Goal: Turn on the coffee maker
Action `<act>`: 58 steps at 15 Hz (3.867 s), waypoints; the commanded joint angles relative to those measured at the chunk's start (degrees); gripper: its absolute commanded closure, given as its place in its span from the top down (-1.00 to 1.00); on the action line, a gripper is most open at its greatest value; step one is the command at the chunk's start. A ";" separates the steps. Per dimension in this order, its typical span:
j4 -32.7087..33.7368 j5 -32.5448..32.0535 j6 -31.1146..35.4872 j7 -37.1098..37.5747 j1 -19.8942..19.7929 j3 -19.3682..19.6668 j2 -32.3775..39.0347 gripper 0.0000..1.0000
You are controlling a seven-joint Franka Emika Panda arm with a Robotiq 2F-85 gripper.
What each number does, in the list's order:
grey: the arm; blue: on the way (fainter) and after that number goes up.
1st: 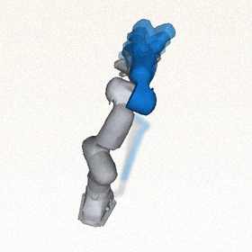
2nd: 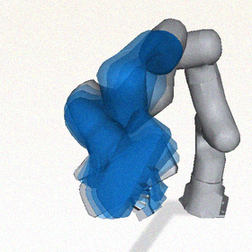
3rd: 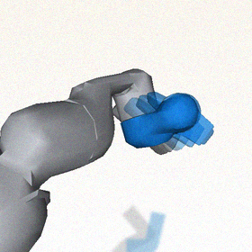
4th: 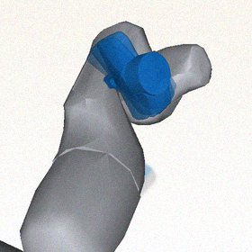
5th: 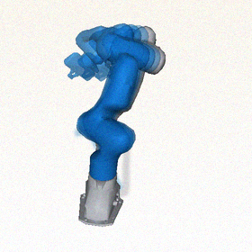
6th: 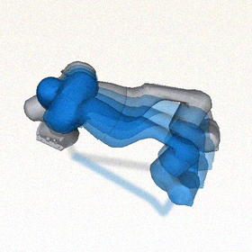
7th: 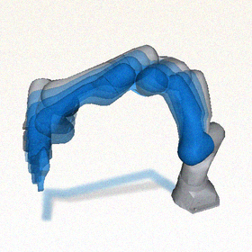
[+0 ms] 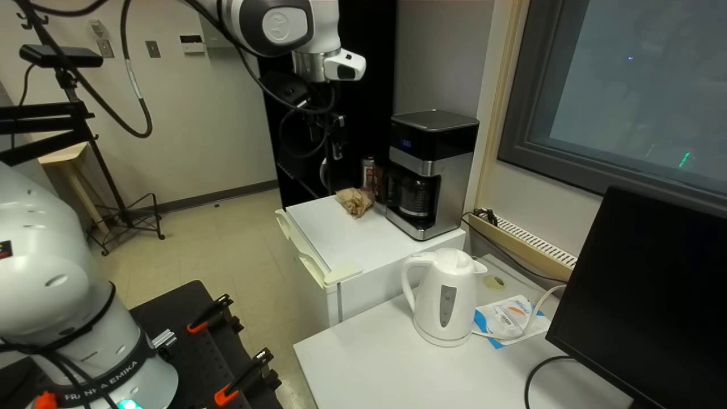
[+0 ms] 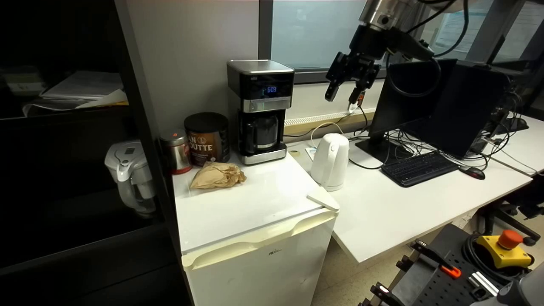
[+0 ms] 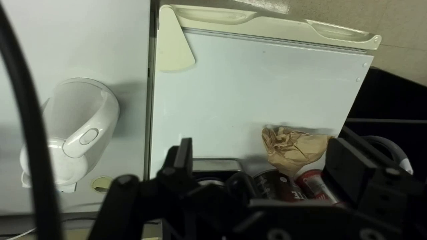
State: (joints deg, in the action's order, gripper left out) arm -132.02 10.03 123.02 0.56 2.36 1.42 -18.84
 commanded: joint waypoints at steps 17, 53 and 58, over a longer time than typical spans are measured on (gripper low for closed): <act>10.94 8.23 38.77 -13.45 0.69 -4.34 28.76 -0.92; 29.23 7.55 40.82 -13.80 -4.37 -12.81 44.44 -0.92; 28.01 5.65 41.49 -12.09 -3.67 -11.84 43.27 -0.92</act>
State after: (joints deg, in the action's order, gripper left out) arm -103.47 17.77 162.91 -13.90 -1.41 -11.06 25.52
